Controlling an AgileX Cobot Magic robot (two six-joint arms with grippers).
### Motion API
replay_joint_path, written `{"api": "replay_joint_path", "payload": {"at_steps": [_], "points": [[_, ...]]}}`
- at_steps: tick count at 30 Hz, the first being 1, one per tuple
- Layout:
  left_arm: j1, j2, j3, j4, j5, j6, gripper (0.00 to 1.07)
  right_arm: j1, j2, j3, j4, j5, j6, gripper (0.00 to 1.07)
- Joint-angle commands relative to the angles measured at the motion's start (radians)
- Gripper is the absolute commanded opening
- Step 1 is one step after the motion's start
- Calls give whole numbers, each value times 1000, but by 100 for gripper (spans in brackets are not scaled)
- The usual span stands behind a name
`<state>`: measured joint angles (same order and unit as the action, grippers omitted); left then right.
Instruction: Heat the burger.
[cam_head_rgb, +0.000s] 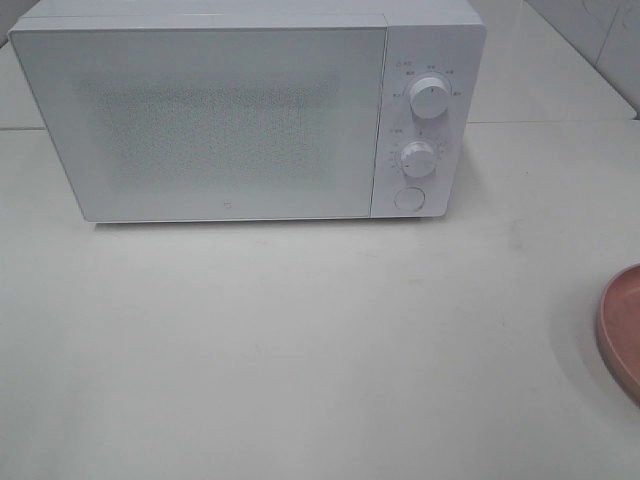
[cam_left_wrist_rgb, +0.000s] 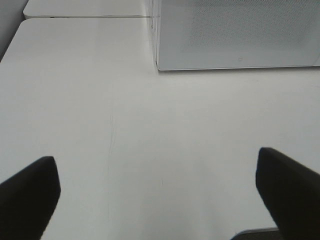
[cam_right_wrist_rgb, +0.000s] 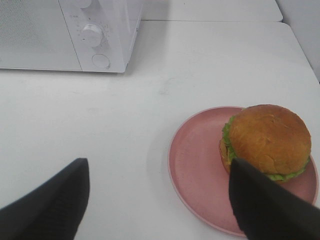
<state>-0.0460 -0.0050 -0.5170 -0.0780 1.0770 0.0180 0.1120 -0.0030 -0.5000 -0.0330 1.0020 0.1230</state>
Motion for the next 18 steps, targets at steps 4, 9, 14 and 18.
{"api": "replay_joint_path", "payload": {"at_steps": [4, 9, 14, 18], "points": [[2, -20, 1, -7, -6, 2, 100, -6, -26, 2, 1, -3, -9, 75], [2, -18, 1, -7, -6, 2, 100, -6, -26, 2, 1, -3, -9, 75], [2, -18, 1, -7, -6, 2, 100, -6, -26, 2, 1, -3, -9, 75], [2, -18, 1, -7, -6, 2, 100, -6, -26, 2, 1, -3, -9, 75]]}}
